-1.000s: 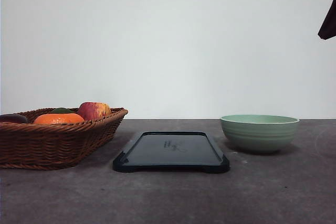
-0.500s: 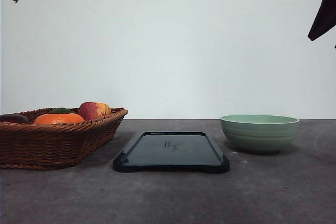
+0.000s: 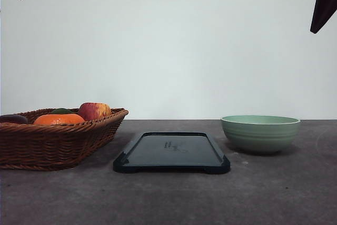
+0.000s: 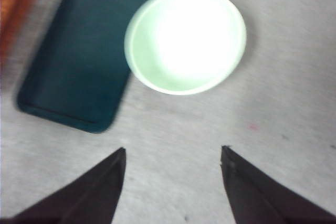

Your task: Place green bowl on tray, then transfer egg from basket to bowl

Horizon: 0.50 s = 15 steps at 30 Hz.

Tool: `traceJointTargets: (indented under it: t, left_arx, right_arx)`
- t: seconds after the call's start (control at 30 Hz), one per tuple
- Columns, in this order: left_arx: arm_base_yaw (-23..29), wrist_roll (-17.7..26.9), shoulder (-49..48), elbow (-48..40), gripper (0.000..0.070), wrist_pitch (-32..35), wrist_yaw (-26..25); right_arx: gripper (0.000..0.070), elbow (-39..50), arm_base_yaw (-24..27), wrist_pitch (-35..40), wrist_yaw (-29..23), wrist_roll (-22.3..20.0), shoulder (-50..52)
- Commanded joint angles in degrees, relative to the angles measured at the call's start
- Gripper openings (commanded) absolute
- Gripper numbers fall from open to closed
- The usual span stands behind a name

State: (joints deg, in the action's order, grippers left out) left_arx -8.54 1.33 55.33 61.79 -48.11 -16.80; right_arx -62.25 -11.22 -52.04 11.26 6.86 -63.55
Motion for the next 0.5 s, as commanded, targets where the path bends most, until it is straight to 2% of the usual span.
traceJointTargets:
  t: [0.0,0.27,0.47]
  left_arx:
    - [-0.13,-0.57,0.24,1.43,0.0361,0.54,-0.22]
    - [-0.11,-0.53,0.24,1.43,0.036,0.55,-0.22]
    - [-0.12,-0.53,0.24,1.43,0.036,0.52,-0.22]
  right_arx:
    - [0.0336,-3.76,-0.12,-1.86,-0.7,0.42,-3.95]
    - [0.0337,-14.02,0.06,-3.55,-1.43,-0.25,-18.42]
    - [0.0337,-18.87,0.75,-3.21,-4.31,-1.3,-27.49]
